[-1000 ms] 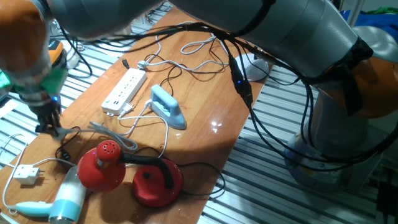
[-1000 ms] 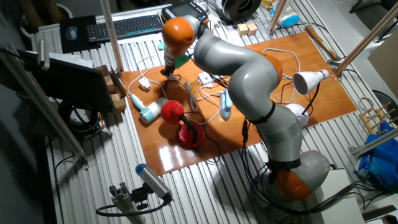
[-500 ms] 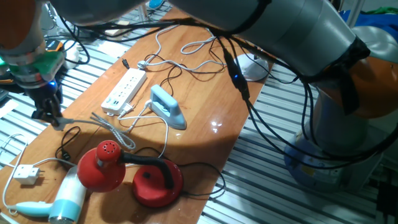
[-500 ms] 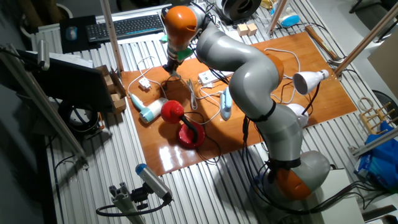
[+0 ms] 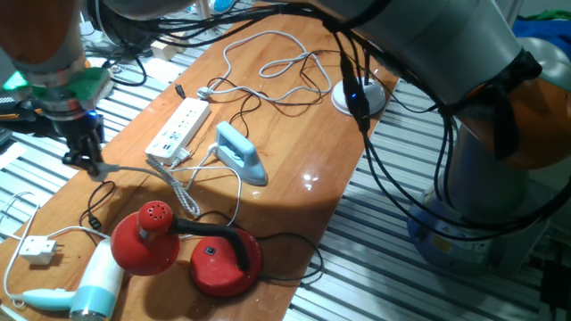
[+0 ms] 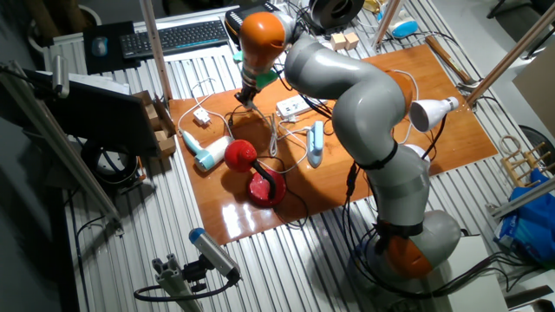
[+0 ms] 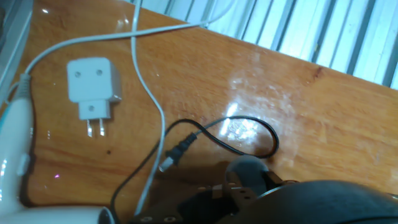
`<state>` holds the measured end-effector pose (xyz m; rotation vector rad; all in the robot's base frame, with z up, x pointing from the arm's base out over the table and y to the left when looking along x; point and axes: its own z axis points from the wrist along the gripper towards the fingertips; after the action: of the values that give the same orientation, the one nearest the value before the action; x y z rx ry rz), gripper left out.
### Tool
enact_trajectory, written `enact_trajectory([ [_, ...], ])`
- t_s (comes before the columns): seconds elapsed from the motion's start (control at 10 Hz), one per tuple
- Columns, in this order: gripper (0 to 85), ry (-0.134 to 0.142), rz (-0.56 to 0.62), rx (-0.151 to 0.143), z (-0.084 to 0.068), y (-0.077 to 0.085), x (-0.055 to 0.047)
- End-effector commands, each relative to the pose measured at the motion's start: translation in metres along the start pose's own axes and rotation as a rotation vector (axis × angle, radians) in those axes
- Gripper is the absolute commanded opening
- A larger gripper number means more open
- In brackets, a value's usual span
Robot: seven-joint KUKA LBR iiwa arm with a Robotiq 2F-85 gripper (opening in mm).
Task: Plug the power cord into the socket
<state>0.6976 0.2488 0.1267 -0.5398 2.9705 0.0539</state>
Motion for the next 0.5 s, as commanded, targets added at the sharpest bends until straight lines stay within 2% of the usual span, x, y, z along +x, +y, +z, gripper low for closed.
enact_trajectory([
  [0.0,0.0,-0.001,0.011,-0.001,0.0004,-0.0021,0.0027],
  [0.3,0.0,0.028,0.073,-0.016,-0.0014,-0.0056,0.01],
  [0.4,0.0,0.037,0.087,-0.009,-0.0027,-0.006,0.0111],
])
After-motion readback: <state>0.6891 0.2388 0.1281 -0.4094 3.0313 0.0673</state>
